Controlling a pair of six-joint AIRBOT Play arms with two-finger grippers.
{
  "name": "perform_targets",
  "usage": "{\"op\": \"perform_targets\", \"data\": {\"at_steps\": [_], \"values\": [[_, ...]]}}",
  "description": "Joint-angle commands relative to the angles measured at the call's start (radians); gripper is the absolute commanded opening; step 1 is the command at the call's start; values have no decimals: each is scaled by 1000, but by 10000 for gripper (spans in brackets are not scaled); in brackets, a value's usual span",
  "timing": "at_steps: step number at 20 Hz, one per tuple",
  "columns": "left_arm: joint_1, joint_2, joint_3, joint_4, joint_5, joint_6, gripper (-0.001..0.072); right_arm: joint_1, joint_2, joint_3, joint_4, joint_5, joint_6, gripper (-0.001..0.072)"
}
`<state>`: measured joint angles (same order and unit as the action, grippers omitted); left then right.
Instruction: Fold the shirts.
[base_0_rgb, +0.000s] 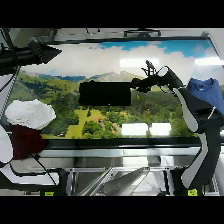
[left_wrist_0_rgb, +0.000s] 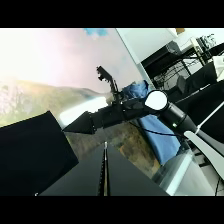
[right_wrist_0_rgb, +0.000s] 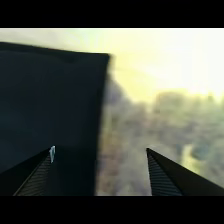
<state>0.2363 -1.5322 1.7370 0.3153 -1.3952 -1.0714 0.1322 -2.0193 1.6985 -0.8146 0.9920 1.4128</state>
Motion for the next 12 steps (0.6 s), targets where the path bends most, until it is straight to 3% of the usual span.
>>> {"op": "perform_targets", "data": {"at_steps": [1,3,7,10,11,12], "values": [[1,1,0,0,0,1,8,-5,-56,0,140,23,-88,642],[1,1,0,1,0,2,8,9,-65,0,249,18,-134,634],[1,0,0,7,-11,2,7,34,-74,0,288,54,-139,628],[1,0,0,7,-19,1,8,47,-74,0,352,146,-199,303],[1,0,0,7,-19,1,8,47,-71,0,378,175,-213,90],[1,0,0,7,-19,1,7,46,-60,2,381,189,-213,31]]}}
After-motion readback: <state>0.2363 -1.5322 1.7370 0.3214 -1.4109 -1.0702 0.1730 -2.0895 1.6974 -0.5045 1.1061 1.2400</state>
